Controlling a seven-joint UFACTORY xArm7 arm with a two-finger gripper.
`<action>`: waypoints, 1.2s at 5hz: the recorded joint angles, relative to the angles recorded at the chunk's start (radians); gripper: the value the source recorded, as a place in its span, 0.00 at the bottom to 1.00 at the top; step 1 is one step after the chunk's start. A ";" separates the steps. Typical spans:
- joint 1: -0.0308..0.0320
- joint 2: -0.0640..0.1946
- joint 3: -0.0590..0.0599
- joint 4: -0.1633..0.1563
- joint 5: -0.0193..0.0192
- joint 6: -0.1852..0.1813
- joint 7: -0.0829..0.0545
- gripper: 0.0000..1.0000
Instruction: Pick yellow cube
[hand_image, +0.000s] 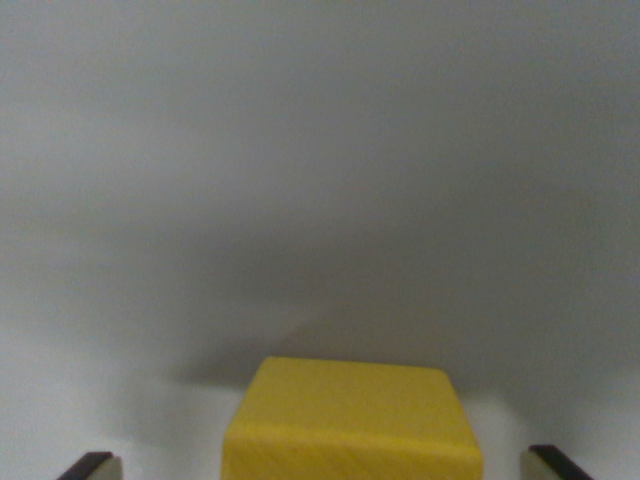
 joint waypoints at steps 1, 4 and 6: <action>0.0000 0.000 0.000 0.000 0.0000 0.000 0.000 0.00; 0.0000 0.000 0.000 0.000 0.0000 0.000 0.000 1.00; 0.0000 0.000 0.000 0.000 0.0000 0.000 0.000 1.00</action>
